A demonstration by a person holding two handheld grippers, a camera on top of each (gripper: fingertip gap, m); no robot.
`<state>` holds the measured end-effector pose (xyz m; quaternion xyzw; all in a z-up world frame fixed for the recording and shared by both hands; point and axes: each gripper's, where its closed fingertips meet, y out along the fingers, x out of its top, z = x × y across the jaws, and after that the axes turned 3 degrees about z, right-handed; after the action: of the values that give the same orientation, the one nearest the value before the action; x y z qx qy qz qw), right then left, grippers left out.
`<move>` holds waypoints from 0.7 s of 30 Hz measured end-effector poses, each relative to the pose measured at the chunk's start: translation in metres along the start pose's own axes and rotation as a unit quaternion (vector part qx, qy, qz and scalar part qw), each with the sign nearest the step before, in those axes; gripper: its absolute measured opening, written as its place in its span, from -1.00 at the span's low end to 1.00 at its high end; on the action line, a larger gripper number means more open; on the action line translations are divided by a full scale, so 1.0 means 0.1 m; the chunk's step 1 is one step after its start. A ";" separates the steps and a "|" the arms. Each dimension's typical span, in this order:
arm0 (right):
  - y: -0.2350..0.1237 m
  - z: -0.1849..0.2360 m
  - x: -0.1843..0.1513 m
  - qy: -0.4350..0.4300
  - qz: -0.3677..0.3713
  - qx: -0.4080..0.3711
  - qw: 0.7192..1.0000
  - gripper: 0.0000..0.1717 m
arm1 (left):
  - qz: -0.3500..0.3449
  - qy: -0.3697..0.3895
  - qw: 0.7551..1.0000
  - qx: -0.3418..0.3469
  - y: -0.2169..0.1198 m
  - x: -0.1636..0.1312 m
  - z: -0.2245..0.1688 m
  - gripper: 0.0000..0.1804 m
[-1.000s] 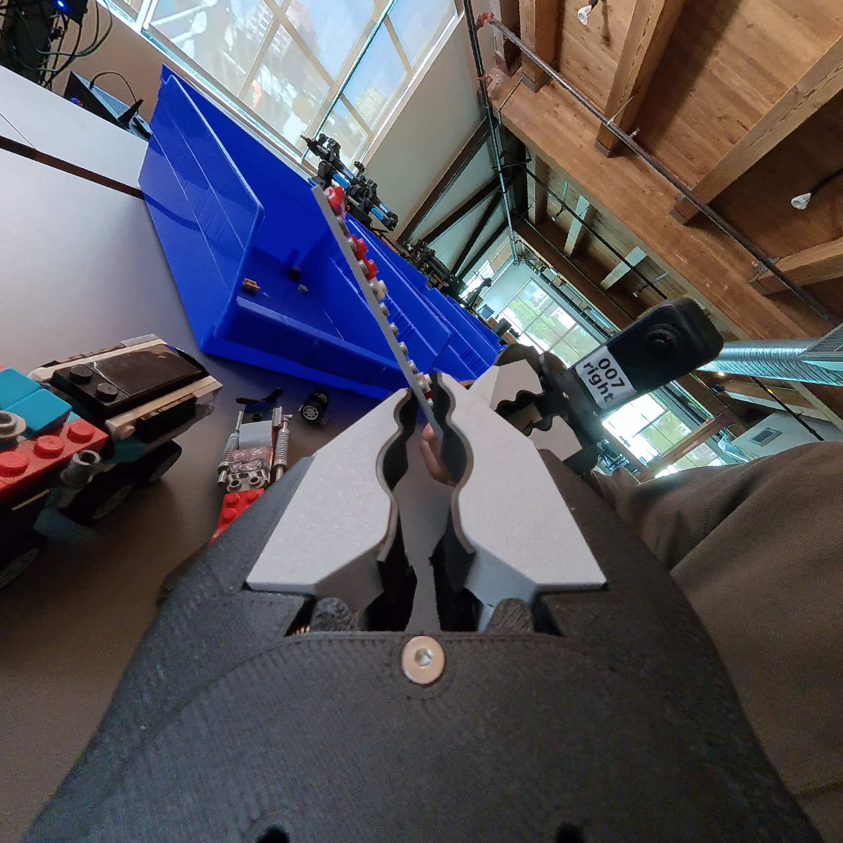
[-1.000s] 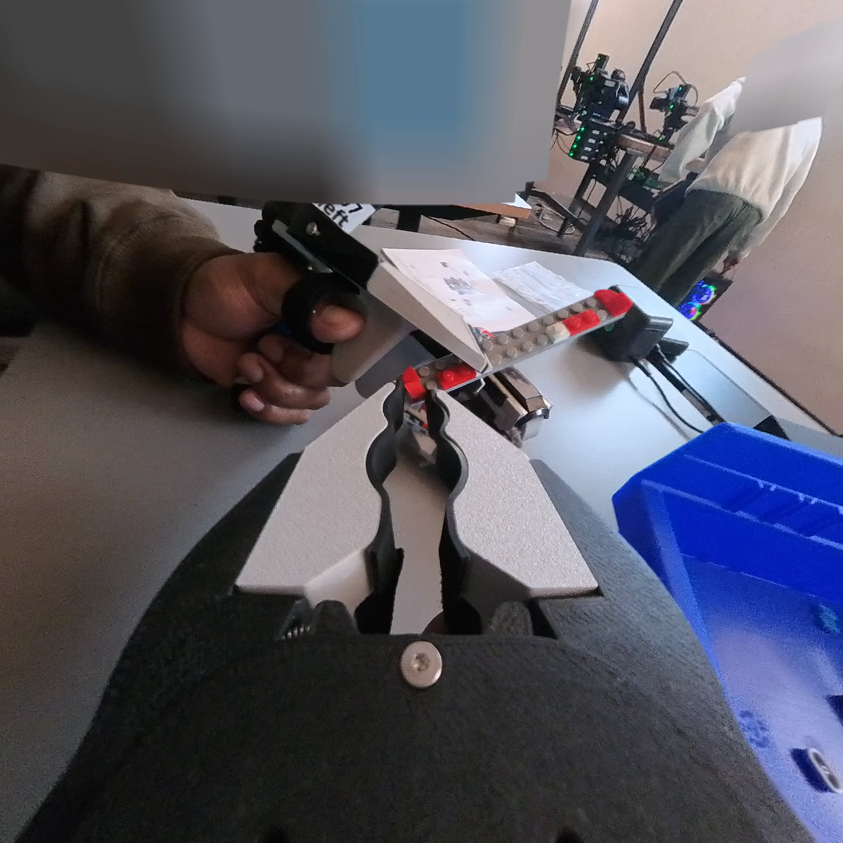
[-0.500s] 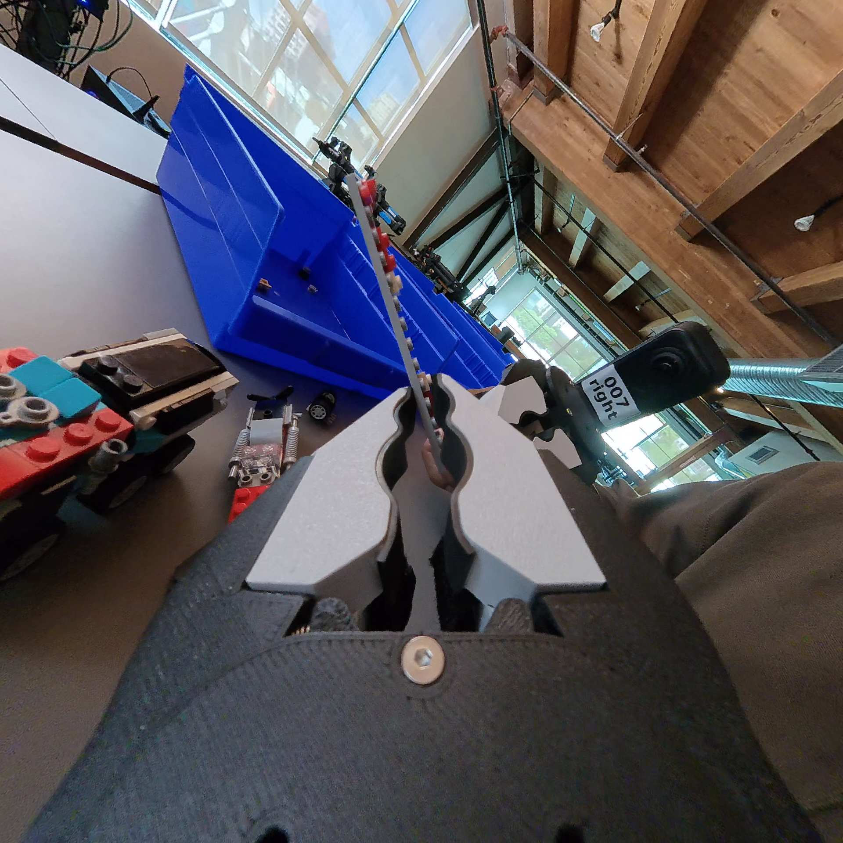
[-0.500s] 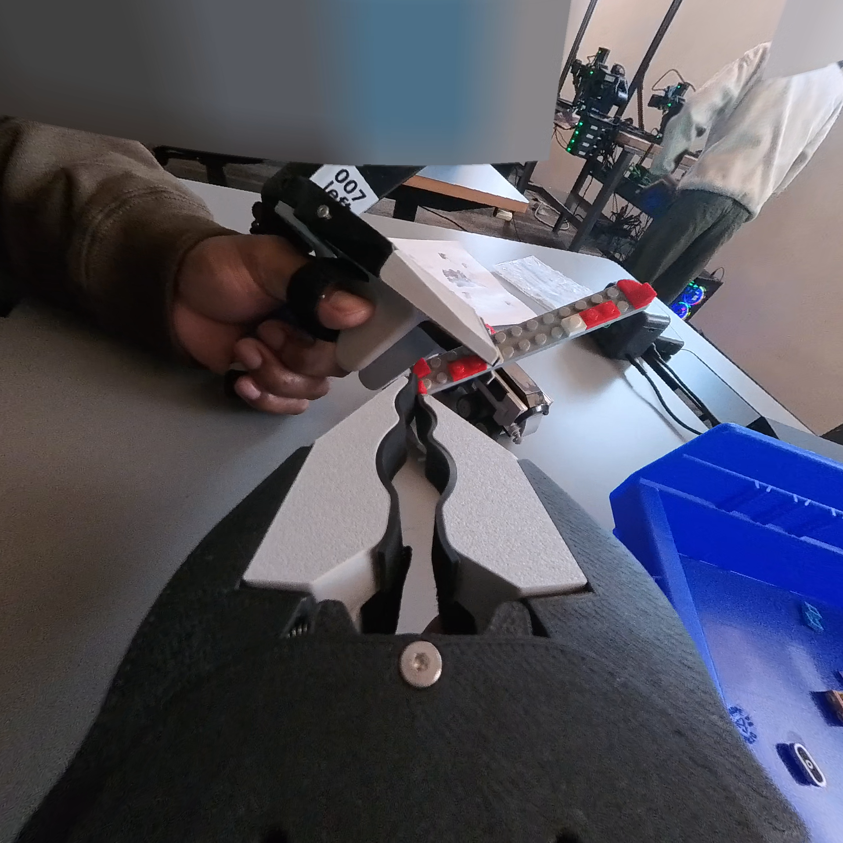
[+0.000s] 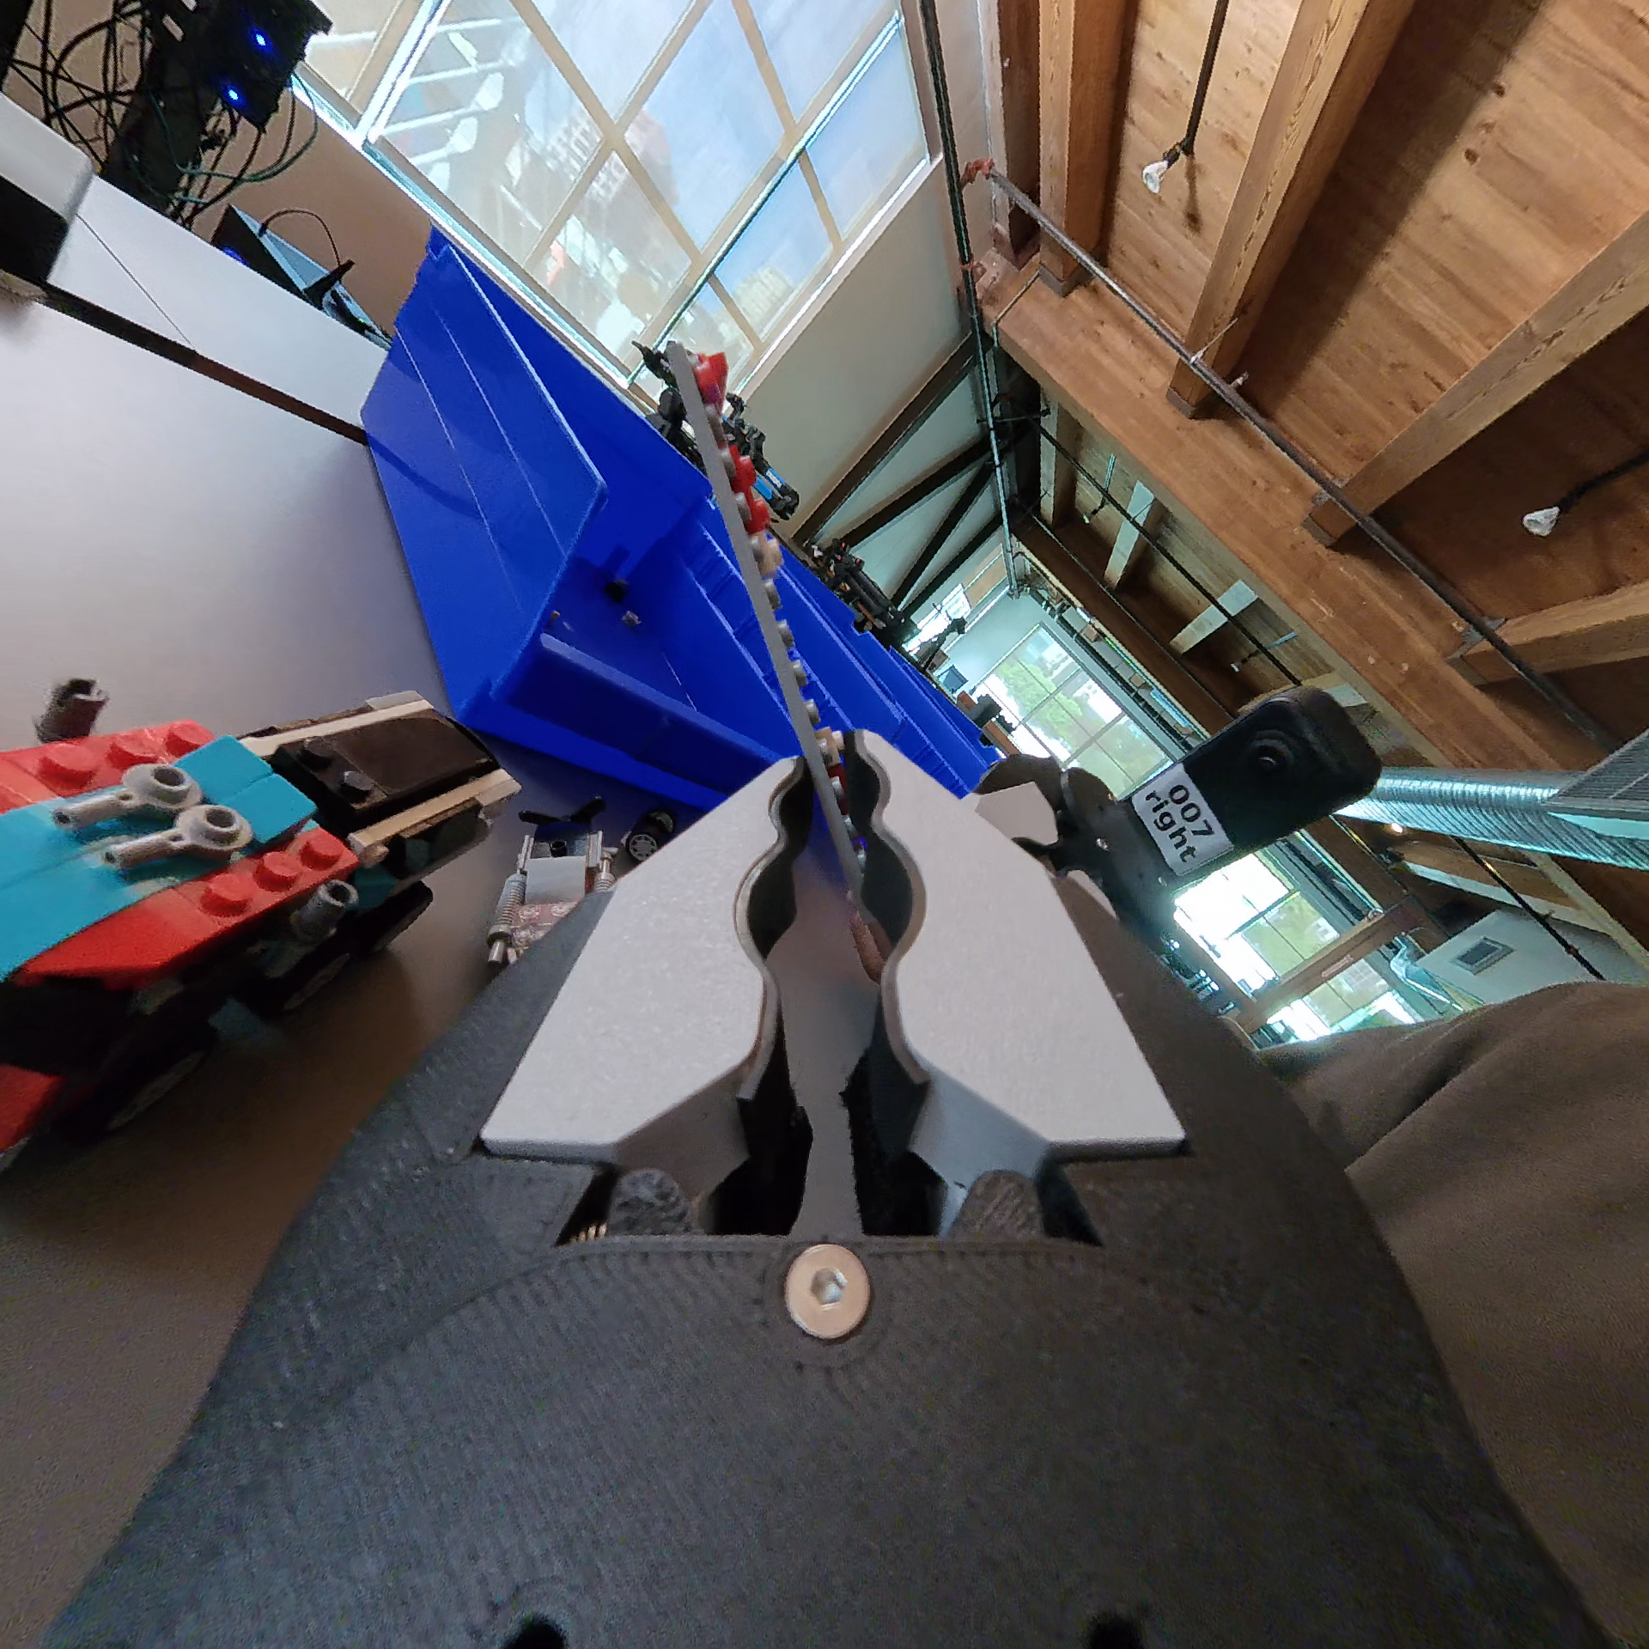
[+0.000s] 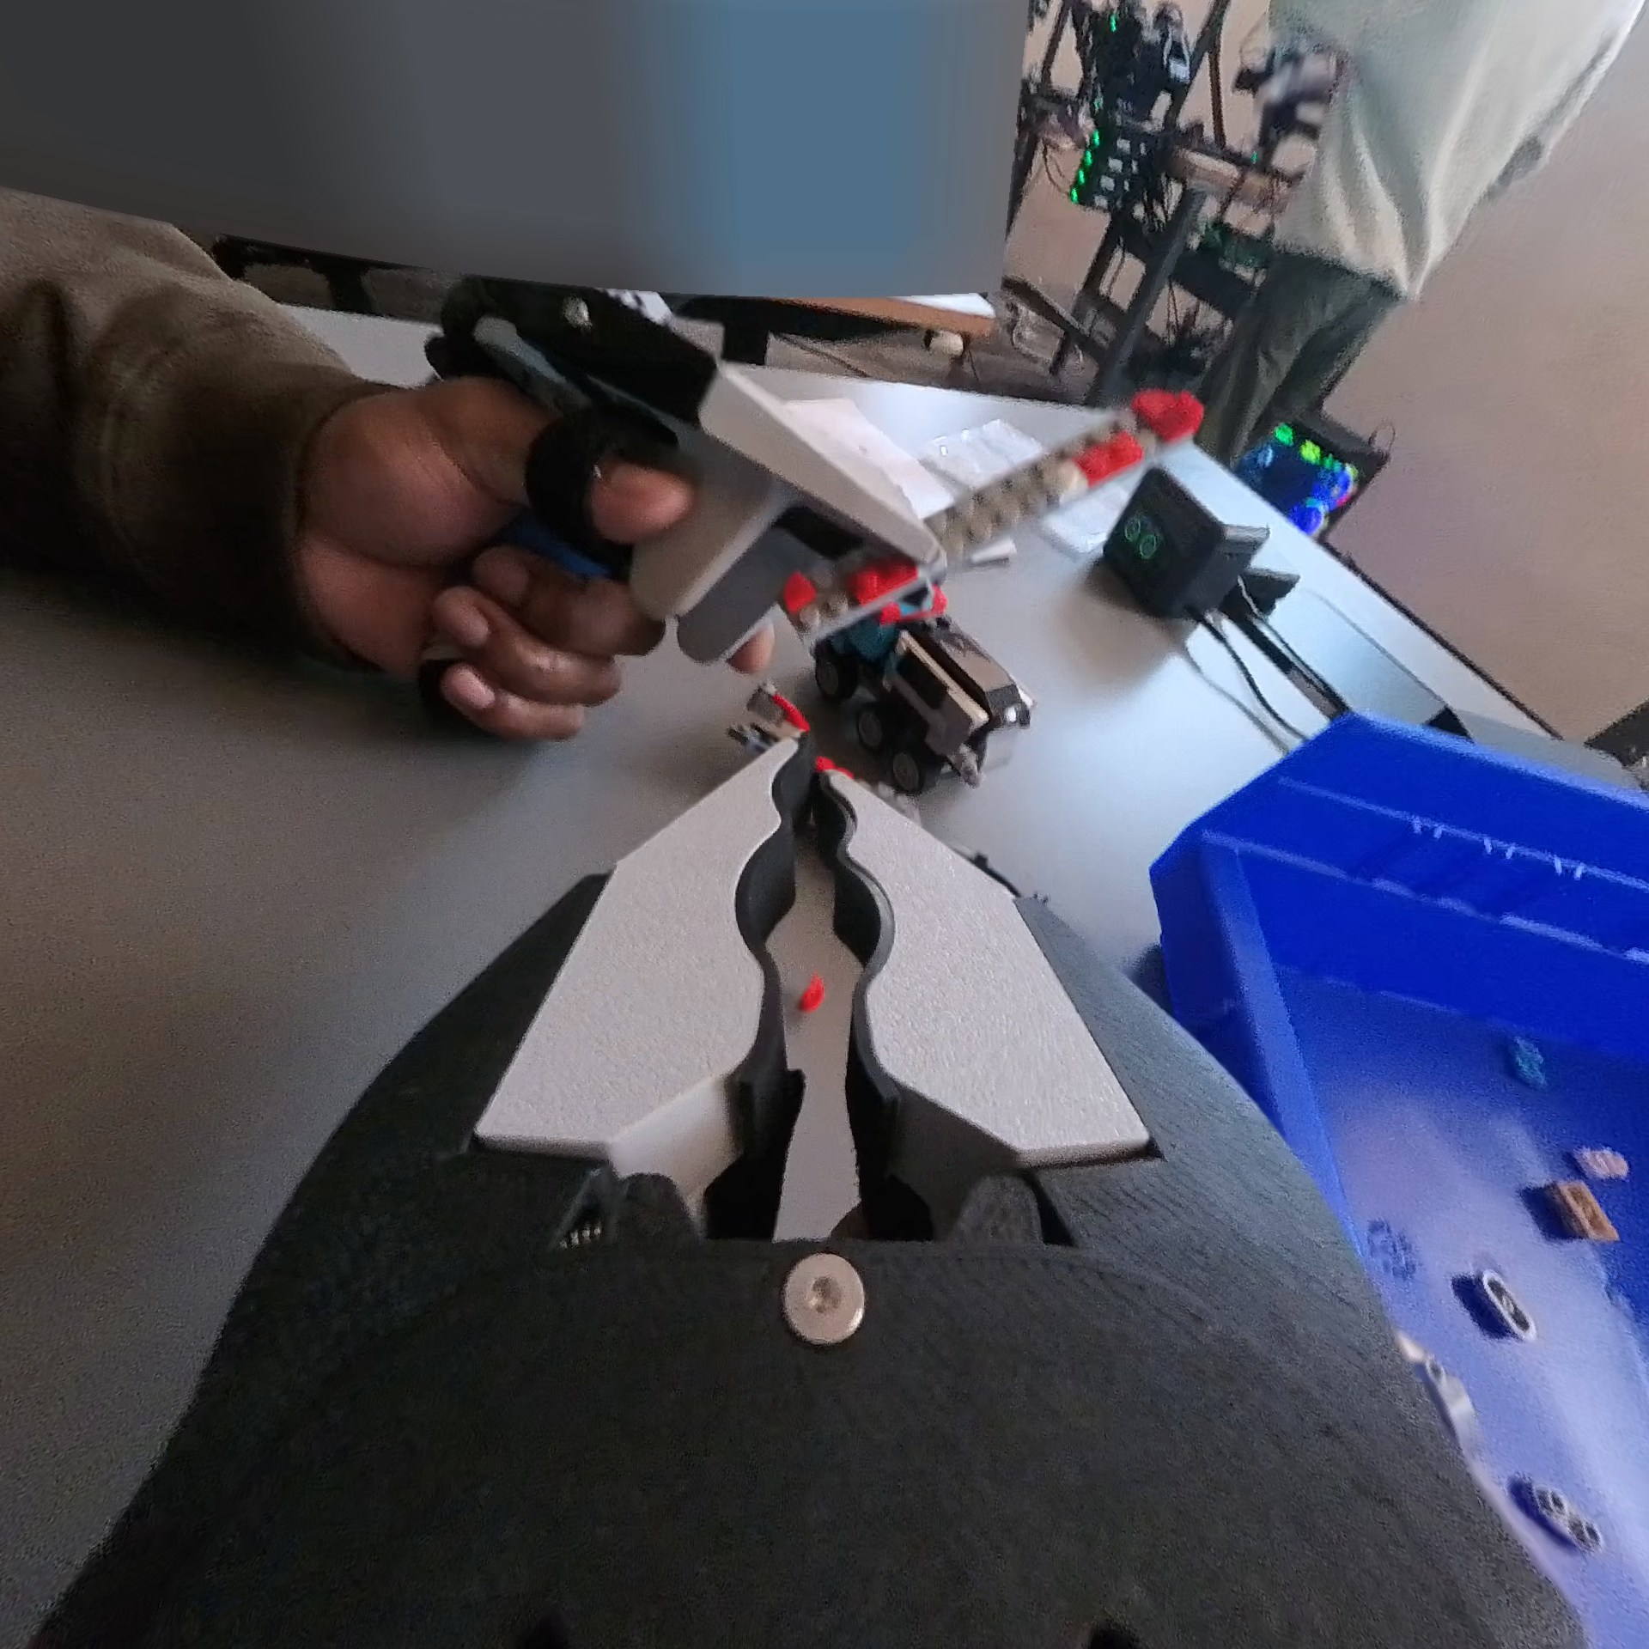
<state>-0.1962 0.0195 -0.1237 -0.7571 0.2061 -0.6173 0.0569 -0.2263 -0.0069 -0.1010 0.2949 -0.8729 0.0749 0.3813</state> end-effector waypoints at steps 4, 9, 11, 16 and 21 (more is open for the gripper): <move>0.00 -0.15 -0.31 0.017 0.083 -0.024 0.996 -0.94 | -0.009 0.003 1.000 0.000 -0.02 0.07 -0.01 -0.89; -0.15 -0.30 -0.65 0.067 0.169 -0.025 0.983 -0.82 | -0.014 0.005 1.000 -0.001 -0.04 0.12 -0.02 -0.89; -0.26 -0.33 -0.71 0.091 0.176 -0.027 0.980 -0.80 | -0.014 0.003 1.000 -0.002 -0.04 0.12 -0.02 -0.89; -0.49 -0.29 -0.87 0.150 0.172 -0.049 0.972 -0.74 | -0.012 0.000 1.000 -0.006 -0.04 0.11 -0.03 -0.90; -0.41 -0.21 -1.09 0.120 0.233 -0.052 0.964 -0.67 | -0.006 0.001 1.000 -0.010 -0.02 0.07 -0.05 -0.89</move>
<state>-0.2231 0.1014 -0.2041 -0.6103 0.4138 -0.6620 0.1343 -0.2258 -0.0098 -0.0929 0.2958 -0.8715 0.0646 0.3858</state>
